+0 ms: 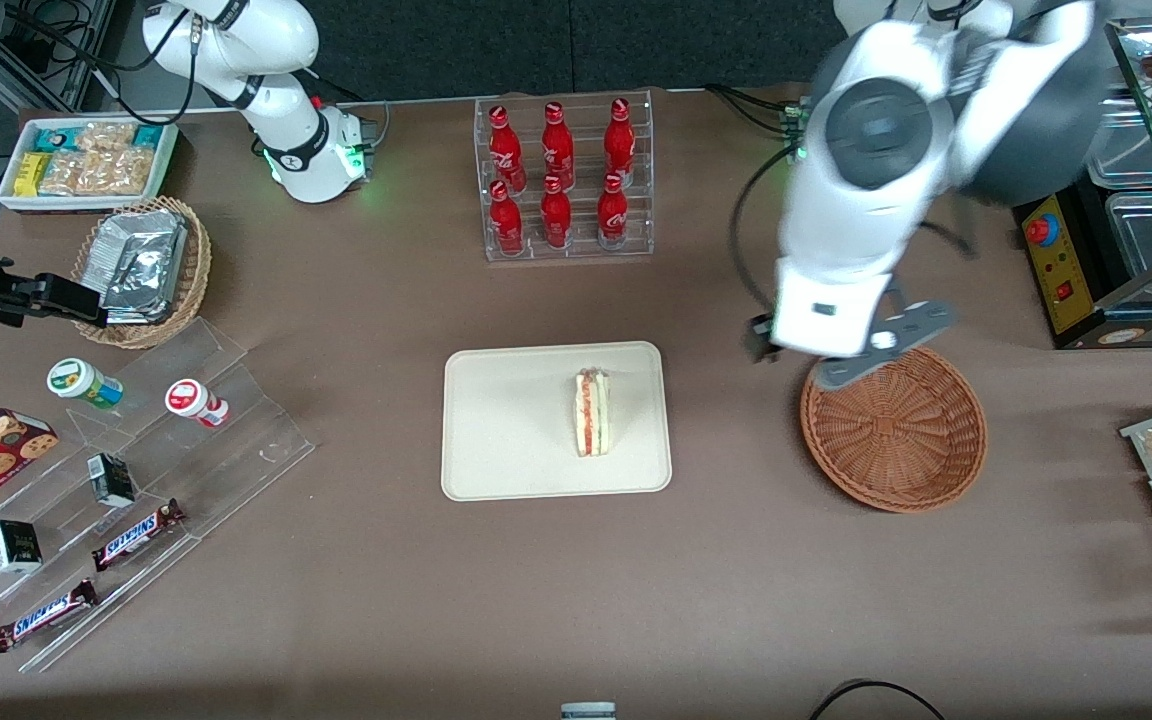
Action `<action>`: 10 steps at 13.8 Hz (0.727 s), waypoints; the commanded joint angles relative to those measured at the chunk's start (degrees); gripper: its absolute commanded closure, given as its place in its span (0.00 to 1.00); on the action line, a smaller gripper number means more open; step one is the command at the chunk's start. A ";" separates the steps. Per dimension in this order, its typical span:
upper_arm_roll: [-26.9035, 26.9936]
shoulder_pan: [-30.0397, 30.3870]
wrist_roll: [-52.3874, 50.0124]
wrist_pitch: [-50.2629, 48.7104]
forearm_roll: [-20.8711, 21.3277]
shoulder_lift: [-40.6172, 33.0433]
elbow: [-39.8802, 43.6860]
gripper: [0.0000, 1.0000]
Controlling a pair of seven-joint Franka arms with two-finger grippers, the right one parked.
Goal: Place sandwich from basket to tray
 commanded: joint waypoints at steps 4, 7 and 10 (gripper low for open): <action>-0.46 10.66 20.66 0.04 -2.20 -14.53 -14.77 0.00; -0.37 14.89 33.76 0.13 -4.14 -19.02 -19.87 0.00; -0.46 19.19 45.19 0.31 -8.00 -20.88 -22.08 0.00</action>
